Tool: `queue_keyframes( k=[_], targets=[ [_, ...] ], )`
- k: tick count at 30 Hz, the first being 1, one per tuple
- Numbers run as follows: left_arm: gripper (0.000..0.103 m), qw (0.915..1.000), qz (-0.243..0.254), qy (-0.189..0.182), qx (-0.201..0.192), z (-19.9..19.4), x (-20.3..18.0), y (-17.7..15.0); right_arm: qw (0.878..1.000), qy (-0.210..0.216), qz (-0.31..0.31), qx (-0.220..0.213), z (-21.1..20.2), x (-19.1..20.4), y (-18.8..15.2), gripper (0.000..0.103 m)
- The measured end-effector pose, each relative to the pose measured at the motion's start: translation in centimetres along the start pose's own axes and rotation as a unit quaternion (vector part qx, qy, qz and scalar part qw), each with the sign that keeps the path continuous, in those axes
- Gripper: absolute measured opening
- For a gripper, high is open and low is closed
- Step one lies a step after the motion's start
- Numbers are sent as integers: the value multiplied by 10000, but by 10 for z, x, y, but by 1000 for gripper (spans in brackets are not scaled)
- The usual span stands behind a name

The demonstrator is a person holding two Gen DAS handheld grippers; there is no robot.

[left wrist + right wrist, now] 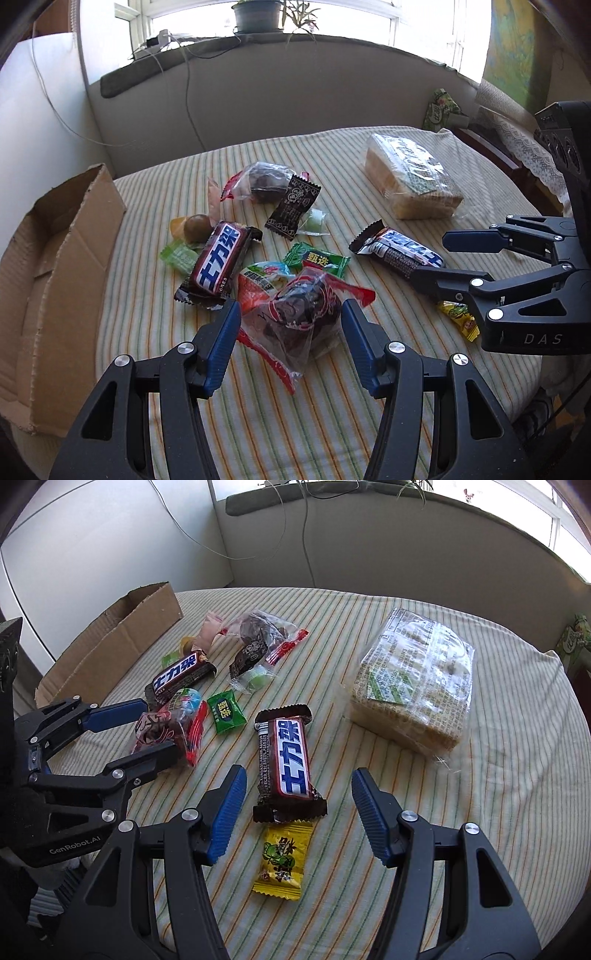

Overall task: Organize snacks
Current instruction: 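Close the right tool on the blue-and-white chocolate bar while the left tool approaches the ribboned pastry bag, then close the left tool on the red-ribboned pastry bag while the right tool holds the bar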

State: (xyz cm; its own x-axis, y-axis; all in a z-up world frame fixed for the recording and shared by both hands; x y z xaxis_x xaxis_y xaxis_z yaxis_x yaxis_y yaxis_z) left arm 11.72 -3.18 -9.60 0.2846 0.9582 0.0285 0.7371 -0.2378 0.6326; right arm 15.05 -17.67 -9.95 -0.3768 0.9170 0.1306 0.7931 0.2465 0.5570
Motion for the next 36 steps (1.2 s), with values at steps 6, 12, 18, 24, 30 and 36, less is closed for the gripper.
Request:
queue_keyframes(
  k=[6, 12, 18, 24, 30, 36],
  targets=[
    [53, 9996, -242, -145, -73, -2, 6, -5, 9999, 68, -22, 150, 11, 2, 3, 60],
    [43, 9985, -435, -284, -166, -8, 13, -8, 9997, 69, -67, 229, 17, 8, 6, 36],
    [34, 9976, -546, -346, -241, -14, 18, -11, 9997, 119, 48, 197, 13, 7, 5, 30],
    [20, 9973, -522, -399, -336, -20, 22, -13, 9998, 79, -75, 160, 9, 17, 3, 30],
    [42, 9983, -388, -425, -106, -7, 18, -9, 9998, 64, -55, 206, 14, 18, 0, 30],
    [58, 9990, -332, -280, 34, 9, 10, -5, 9997, 71, -54, 216, 15, 16, -1, 30]
  ],
)
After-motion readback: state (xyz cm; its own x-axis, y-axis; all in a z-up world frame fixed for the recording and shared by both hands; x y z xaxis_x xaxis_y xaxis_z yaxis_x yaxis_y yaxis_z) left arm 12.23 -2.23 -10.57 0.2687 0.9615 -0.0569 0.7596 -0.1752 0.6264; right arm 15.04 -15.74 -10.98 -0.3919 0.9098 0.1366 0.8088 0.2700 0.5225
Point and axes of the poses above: each gripper's, at about its wrist camera, not at the fingertips, and z roughly the way its jaws point, x to its left, y to its top, the point moved 2 cm from there along z, roughly the way its jaws point, and after that the axes turned 4 degrees about z, right-handed, at the moved point
